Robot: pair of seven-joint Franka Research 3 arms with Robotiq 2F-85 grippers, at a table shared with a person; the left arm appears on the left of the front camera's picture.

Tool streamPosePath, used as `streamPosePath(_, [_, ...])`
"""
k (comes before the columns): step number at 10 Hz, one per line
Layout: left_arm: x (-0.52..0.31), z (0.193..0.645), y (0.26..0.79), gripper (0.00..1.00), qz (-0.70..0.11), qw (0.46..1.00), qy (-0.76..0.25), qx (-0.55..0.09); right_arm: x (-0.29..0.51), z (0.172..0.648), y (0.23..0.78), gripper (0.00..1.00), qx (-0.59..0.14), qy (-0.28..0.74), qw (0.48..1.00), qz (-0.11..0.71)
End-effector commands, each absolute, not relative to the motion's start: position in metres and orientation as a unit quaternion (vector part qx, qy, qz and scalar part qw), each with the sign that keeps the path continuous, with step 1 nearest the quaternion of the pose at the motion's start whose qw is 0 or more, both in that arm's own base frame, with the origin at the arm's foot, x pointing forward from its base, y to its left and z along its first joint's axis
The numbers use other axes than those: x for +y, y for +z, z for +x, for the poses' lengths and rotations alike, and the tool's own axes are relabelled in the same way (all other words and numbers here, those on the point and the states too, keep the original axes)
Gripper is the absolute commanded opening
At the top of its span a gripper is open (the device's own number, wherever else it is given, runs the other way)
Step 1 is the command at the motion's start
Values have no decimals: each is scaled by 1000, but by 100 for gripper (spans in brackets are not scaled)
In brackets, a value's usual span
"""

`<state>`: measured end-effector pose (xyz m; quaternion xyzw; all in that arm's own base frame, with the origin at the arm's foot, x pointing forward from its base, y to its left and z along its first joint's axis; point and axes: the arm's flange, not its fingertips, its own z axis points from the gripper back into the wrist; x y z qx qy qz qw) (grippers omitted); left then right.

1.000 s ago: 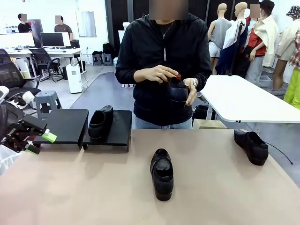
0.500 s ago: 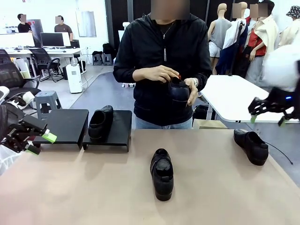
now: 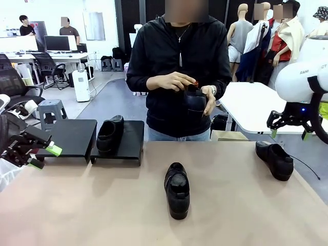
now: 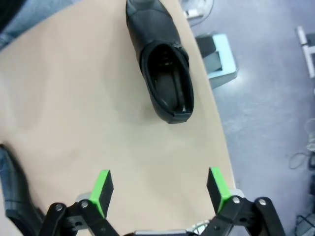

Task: Organize the shoes by placing them on the stand.
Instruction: Pick up one Shoe and place it in the middle of the table.

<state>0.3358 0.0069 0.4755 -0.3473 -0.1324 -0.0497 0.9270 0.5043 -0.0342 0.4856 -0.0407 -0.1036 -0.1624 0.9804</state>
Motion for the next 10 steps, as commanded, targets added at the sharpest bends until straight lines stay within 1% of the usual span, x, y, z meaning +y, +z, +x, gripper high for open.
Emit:
streamPosePath(1, [11,334,475,100,-348,926,-62,-134,-33,559,471,100,-44,-94,993,-61])
streamPosePath(3, [11,334,475,100,-348,926,-62,-134,-36,602,457,100,-6,-34,997,-68])
streamPosePath(4, [11,334,475,100,-348,926,-62,-134,-40,625,444,100,14,-37,995,-88])
streamPosePath(6, [11,334,475,100,-348,926,-62,-134,-49,657,417,100,16,-14,996,-84])
streamPosePath(8, [11,334,475,100,-348,926,-62,-134,-50,664,399,100,60,-12,997,-53])
streamPosePath(10, [11,334,475,100,-348,926,-62,-134,-52,658,385,100,84,-36,994,-52])
